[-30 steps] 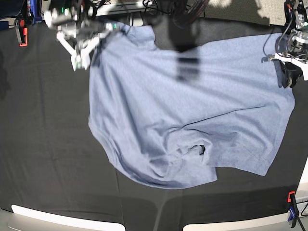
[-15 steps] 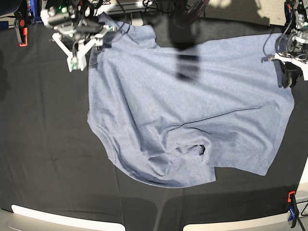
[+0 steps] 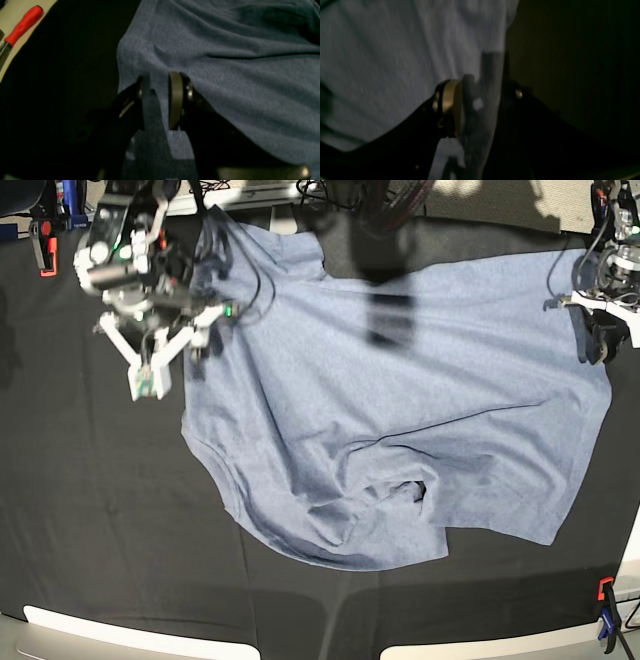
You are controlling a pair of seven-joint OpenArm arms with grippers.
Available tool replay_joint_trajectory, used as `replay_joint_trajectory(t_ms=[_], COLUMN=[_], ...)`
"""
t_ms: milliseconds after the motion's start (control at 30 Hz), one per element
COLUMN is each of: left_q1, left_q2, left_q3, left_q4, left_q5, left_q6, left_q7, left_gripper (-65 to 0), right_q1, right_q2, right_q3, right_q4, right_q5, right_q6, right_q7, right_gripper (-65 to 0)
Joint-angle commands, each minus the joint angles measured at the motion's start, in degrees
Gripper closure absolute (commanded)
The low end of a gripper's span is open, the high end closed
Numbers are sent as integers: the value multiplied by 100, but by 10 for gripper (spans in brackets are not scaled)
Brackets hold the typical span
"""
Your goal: Layout the t-shirt on the table in an organized manner, then fold the t-shirt properly
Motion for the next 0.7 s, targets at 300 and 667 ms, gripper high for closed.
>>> replay_joint_trajectory(t_ms=[300, 667], left_q1=[-13, -348], left_q2=[-98, -151], left_q3=[-44, -39], left_q4=[109, 116], left_q5=[-74, 216], left_q6=[-20, -726], left_q7=[-175, -153], left_gripper=[-117, -241], right_q1=[221, 216], right_q2=[33, 22], right_q3=[15, 15], right_q4=[125, 120], right_q5=[376, 481], right_q6=[7, 9], right_q7=[188, 52], right_gripper=[-261, -261])
